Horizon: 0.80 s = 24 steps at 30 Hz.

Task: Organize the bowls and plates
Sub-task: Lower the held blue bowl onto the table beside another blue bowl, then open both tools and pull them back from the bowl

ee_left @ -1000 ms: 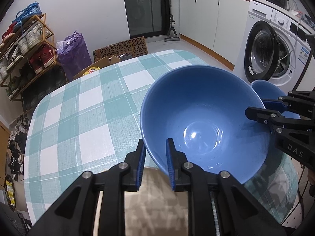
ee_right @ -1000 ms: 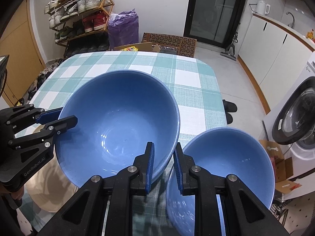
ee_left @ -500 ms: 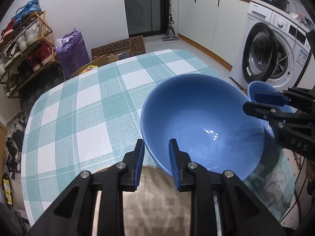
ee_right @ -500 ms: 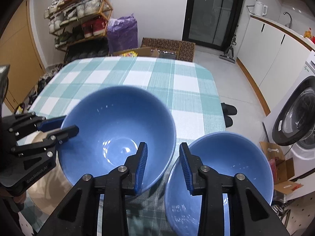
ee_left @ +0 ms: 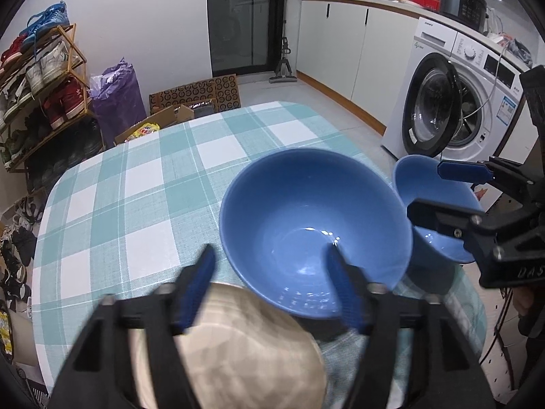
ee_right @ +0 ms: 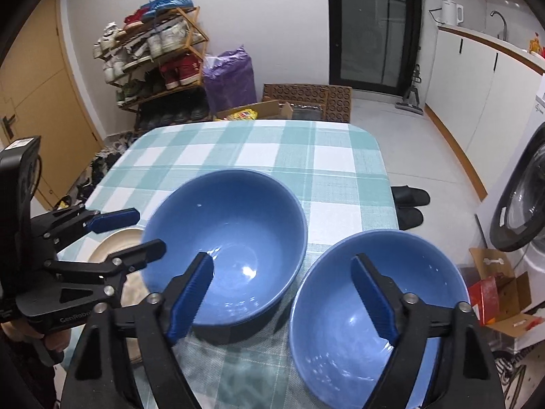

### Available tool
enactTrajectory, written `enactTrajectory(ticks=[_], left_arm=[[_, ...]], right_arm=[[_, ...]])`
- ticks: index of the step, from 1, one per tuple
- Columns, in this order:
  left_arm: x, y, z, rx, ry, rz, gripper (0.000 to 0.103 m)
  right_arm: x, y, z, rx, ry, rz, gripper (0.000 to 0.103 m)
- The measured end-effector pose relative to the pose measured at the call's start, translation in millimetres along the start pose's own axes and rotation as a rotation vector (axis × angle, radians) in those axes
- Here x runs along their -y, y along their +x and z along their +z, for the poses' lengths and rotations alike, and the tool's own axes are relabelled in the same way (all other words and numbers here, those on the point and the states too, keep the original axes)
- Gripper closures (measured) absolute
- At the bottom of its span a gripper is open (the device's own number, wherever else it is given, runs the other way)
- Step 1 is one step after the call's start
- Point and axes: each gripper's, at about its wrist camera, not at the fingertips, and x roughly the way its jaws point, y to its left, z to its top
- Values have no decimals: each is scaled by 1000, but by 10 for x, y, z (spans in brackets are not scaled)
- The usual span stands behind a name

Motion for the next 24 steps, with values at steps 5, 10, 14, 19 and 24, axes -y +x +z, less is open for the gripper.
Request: enactTrajectory(ticks=[5, 10, 14, 19, 24], left_arm=[[67, -100, 14, 35, -17, -21, 1], [162, -184, 27, 53, -34, -45, 0], [253, -215, 39, 51, -39, -54, 0], [390, -230, 36, 57, -37, -80, 0], [547, -206, 17, 49, -9, -100, 1]], right_arm=[[5, -168, -34, 34, -31, -24, 1], [98, -350, -45, 64, -31, -40, 1], [236, -479, -45, 81, -16, -60, 1], [422, -596, -80, 91, 7, -92, 1], [605, -682, -152, 91, 27, -119, 1]])
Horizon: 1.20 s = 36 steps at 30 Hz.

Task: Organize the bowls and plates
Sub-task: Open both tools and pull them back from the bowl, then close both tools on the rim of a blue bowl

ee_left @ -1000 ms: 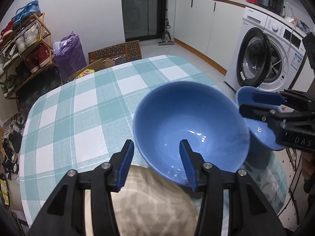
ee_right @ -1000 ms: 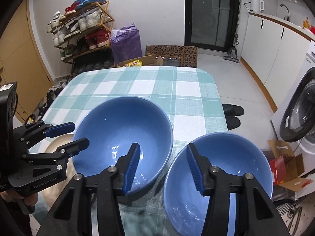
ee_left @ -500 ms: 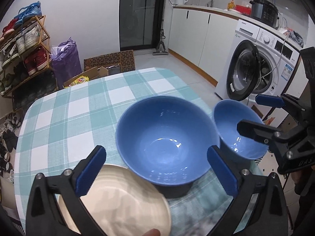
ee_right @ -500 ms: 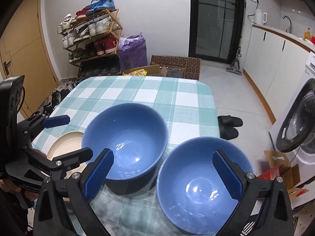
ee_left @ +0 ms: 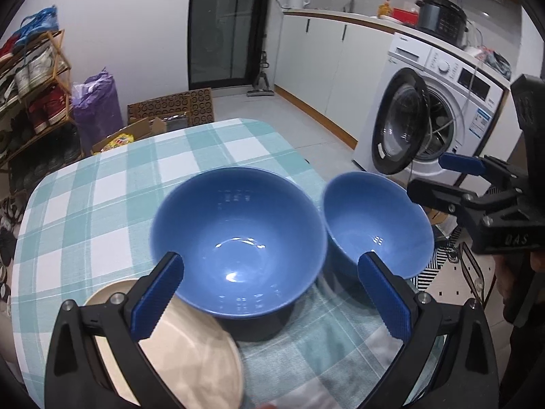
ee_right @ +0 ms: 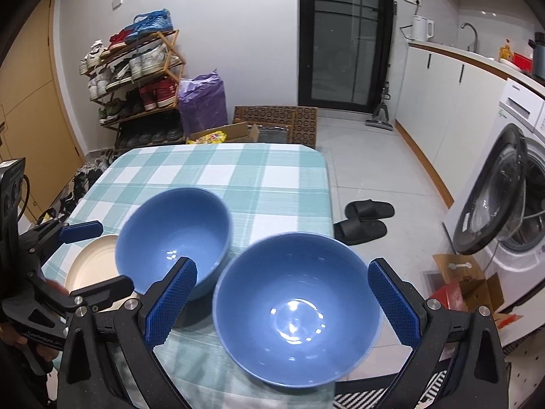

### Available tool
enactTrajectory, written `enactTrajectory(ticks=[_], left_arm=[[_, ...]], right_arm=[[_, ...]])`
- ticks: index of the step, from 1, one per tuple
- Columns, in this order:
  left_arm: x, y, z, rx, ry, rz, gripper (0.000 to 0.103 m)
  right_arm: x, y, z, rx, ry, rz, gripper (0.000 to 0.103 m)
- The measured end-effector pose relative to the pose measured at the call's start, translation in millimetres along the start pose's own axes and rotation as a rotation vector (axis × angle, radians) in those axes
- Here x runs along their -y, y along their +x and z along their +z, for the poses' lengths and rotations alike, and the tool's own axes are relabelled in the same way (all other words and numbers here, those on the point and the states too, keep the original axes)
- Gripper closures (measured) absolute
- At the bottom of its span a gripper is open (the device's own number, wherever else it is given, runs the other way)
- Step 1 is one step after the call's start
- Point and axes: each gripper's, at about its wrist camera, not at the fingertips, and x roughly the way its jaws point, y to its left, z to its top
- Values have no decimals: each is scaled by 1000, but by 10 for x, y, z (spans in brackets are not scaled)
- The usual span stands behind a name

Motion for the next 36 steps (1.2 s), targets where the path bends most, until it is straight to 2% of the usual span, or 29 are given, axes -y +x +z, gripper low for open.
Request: enactTrajectory(ticks=[3, 13, 18, 21, 23, 27, 31, 36], left_arm=[[90, 16, -29, -5, 13, -38, 1], [401, 88, -131, -18, 17, -86, 5], [533, 121, -168, -31, 20, -117, 13], [599, 148, -190, -45, 20, -133, 22], [649, 160, -194, -54, 24, -144, 35], [703, 163, -201, -59, 17, -181, 40], [728, 185, -187, -64, 10, -184, 53], [756, 266, -201, -89, 6, -204, 55]], right_arm=[[129, -35, -56, -1, 20, -14, 1], [534, -82, -332, -19, 92, -33, 1], [676, -92, -451, -32, 120, -36, 1], [744, -99, -516, -34, 132, -32, 1], [787, -90, -543, -37, 137, -31, 1], [842, -48, -574, -45, 153, -28, 1], [859, -2, -617, -50, 156, -16, 1], [865, 83, -661, -66, 162, -8, 1]])
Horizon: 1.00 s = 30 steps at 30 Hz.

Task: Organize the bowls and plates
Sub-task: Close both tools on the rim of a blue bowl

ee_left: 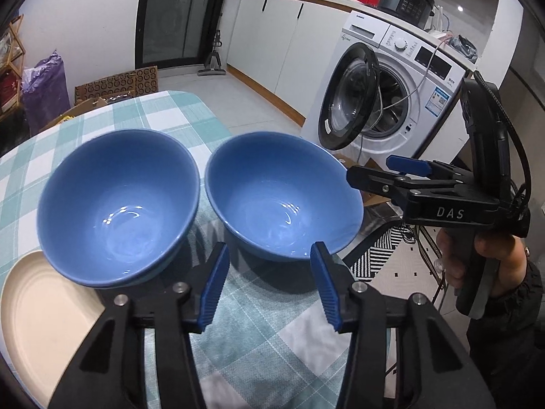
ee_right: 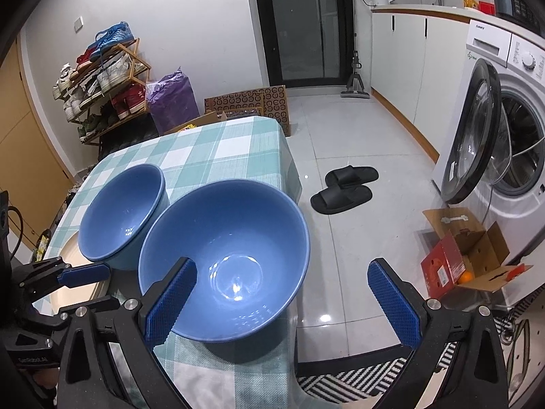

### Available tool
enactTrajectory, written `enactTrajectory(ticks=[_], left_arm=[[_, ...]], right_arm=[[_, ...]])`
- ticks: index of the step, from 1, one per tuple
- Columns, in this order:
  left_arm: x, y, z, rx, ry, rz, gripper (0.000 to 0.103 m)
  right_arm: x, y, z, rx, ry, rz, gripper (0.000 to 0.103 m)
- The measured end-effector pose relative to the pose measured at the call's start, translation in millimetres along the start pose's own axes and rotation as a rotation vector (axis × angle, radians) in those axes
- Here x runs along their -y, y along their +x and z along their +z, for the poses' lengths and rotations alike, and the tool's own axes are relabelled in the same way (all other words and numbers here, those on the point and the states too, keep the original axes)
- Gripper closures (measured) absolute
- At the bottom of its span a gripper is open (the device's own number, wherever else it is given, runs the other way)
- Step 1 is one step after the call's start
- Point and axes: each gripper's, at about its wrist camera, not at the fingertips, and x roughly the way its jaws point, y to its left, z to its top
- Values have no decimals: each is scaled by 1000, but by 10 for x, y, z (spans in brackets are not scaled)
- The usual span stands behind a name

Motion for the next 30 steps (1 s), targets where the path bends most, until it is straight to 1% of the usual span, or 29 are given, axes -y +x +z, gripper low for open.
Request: enactTrajectory(ticks=[10, 13, 15, 17, 19, 21, 22, 23, 24, 26, 28, 30], left_arm=[[-66, 207, 36, -16, -65, 11, 55], [-70, 258, 56, -18, -65, 12, 55], [-73, 286, 73, -20, -62, 14, 55], [-81, 301, 92, -18, -66, 19, 55], [-83, 319, 106, -18, -62, 21, 55], [-87, 344, 120, -22, -55, 28, 55], [-95, 357, 127, -26, -55, 30, 55], [-105, 368, 134, -27, -57, 30, 55], [-114, 377, 142, -26, -59, 32, 55], [-128, 382, 151, -26, -62, 33, 59], [-130, 383, 155, -22, -57, 39, 62], [-139, 388, 154, -21, -55, 43, 65]], right_arm=[[38, 185, -7, -19, 8, -8, 1], [46, 248, 5, -28, 13, -2, 5], [61, 293, 23, -36, 16, 3, 17], [80, 343, 44, -47, 26, 10, 26], [82, 386, 66, -54, 24, 32, 30], [83, 427, 82, -62, 21, 34, 37], [78, 455, 90, -70, 19, 38, 37], [79, 480, 97, -75, 21, 38, 41], [78, 503, 104, -80, 21, 38, 48], [73, 526, 105, -88, 18, 30, 53], [65, 534, 107, -86, 19, 30, 56], [58, 536, 107, -85, 16, 23, 61]])
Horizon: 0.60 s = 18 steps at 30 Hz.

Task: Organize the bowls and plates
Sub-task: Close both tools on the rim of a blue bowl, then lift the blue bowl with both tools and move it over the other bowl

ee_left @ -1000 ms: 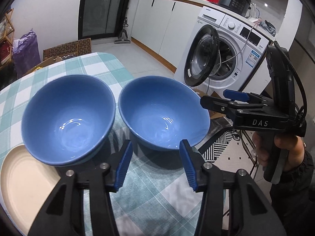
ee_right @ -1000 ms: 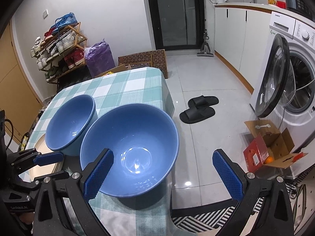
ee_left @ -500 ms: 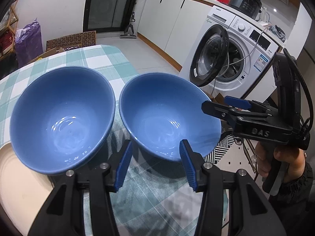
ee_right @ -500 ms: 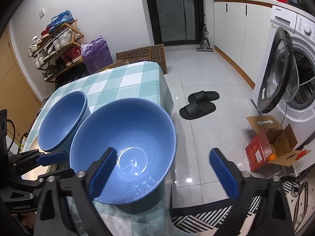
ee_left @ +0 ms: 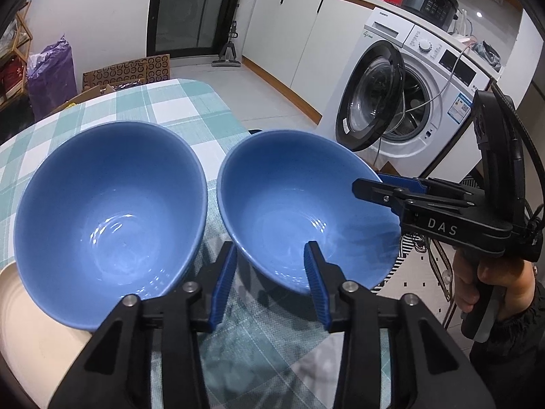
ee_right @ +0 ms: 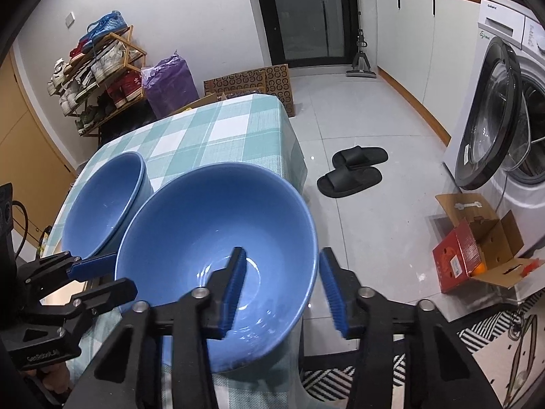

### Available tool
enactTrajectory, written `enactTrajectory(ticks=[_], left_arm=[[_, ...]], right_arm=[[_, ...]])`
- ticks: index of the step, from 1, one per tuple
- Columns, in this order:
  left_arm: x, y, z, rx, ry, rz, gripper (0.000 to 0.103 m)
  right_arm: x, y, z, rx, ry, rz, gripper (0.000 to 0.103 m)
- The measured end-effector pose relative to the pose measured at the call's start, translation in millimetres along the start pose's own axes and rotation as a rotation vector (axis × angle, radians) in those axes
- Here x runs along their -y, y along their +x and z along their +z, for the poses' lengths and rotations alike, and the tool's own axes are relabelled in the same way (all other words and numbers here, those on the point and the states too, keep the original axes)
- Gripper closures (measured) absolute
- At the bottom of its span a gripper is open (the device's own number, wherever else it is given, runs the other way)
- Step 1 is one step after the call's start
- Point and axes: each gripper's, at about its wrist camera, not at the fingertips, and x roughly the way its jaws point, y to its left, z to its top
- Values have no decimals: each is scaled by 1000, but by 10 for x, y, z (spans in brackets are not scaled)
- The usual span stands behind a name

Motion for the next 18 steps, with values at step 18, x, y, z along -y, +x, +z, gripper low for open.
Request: enactTrajectory(ticks=[18], left_arm=[[41, -28, -1, 18, 43, 24, 74]], right_arm=[[31, -88, -77, 17, -16, -51, 72]])
